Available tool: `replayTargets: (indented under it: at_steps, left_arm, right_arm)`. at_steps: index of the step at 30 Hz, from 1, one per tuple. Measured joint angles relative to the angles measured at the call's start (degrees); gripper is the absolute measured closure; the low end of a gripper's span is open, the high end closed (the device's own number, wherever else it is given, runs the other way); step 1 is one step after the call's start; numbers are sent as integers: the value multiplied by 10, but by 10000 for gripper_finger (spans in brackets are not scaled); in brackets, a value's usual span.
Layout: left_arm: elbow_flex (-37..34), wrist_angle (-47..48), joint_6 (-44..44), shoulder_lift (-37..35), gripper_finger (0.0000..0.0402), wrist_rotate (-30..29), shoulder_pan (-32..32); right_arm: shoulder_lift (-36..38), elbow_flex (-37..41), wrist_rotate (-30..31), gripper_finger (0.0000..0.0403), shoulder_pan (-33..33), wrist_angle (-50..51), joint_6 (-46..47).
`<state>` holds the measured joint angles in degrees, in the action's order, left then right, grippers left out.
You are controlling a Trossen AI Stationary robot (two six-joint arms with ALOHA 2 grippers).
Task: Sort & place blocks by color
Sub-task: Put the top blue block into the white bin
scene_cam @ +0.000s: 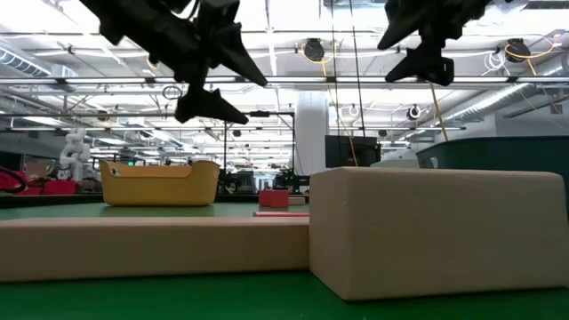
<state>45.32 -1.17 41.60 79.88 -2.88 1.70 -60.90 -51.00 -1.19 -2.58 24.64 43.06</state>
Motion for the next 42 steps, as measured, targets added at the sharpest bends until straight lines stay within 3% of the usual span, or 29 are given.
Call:
replayTargets:
  at_steps: [9,18,26,31,37,42]
  left_arm:
    - [0,2,116,0,71,-73,88]
    - [0,0,194,0,71,-77,130]
    - [0,-4,236,0,71,-76,164]
    - [0,-4,252,0,71,-76,182]
    - [0,-4,252,0,71,-75,187]
    - [0,-3,241,0,71,-76,187]
  right_arm:
    - [-50,0,4,177,-59,-26,-96]
    - [-122,0,12,177,-85,-102,-482]
    - [-216,0,15,177,-77,-173,-702]
    - [-253,0,41,177,-58,-177,-769]
    - [-293,0,-6,177,-25,-180,-818]
    - [-327,0,-7,177,-19,-215,-832]
